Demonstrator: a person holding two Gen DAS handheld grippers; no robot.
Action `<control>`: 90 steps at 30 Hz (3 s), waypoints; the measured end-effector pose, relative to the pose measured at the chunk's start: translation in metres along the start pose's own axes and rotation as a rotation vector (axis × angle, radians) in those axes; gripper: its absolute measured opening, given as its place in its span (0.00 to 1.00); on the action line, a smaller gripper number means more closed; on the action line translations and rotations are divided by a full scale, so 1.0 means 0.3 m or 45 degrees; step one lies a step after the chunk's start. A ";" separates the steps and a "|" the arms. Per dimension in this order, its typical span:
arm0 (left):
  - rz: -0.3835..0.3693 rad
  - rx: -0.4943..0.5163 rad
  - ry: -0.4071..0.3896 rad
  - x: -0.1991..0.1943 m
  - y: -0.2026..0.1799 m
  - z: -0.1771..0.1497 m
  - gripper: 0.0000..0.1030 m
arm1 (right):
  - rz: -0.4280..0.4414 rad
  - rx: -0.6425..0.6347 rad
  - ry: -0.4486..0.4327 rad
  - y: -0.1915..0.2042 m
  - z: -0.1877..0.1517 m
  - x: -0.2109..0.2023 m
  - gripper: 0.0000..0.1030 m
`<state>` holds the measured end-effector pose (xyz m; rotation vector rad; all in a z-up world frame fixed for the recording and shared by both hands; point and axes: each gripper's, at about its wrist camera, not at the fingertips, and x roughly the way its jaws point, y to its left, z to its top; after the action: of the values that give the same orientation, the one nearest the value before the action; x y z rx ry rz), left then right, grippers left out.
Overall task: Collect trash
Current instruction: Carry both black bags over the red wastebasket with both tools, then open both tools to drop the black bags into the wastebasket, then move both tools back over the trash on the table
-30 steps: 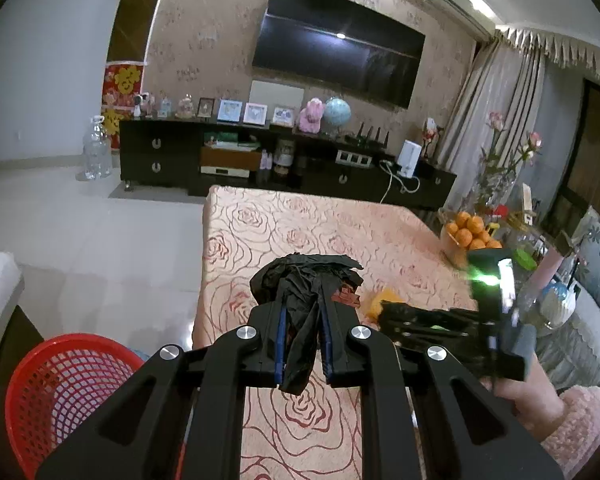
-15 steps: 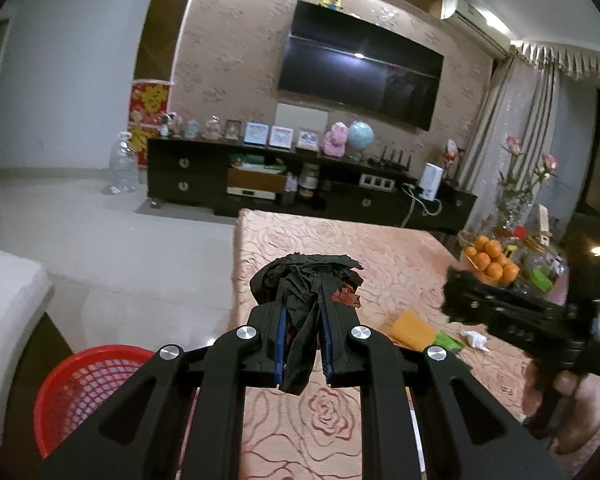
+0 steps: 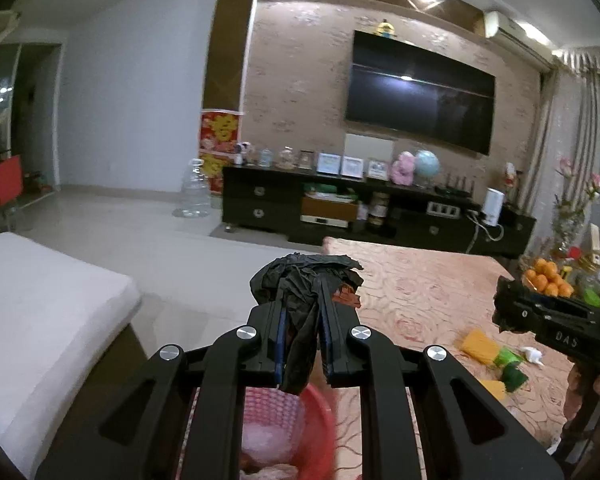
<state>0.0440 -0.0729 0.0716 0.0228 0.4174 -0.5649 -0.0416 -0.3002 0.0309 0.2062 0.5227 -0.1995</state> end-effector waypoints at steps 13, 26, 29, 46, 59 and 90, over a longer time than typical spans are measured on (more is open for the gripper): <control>0.118 -0.063 0.054 0.010 0.120 -0.017 0.12 | 0.169 -0.182 0.005 0.268 0.096 0.066 0.36; 0.198 -0.056 0.140 0.046 0.174 -0.069 0.12 | 0.296 -0.176 0.099 0.355 0.069 0.169 0.36; 0.210 -0.057 0.158 0.042 0.185 -0.085 0.12 | 0.320 -0.174 0.122 0.384 0.053 0.186 0.36; 0.288 -0.065 0.284 0.073 0.242 -0.155 0.12 | 0.433 -0.184 0.275 0.503 -0.030 0.291 0.36; 0.290 -0.098 0.409 0.126 0.271 -0.190 0.28 | 0.476 -0.222 0.348 0.548 -0.065 0.340 0.43; 0.258 -0.198 0.241 0.047 0.249 -0.128 0.76 | 0.216 -0.195 0.206 0.316 -0.041 0.199 0.68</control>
<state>0.0793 -0.0116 0.0240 -0.0303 0.6351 -0.3300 0.0259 -0.2143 0.0036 0.1166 0.6748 0.0234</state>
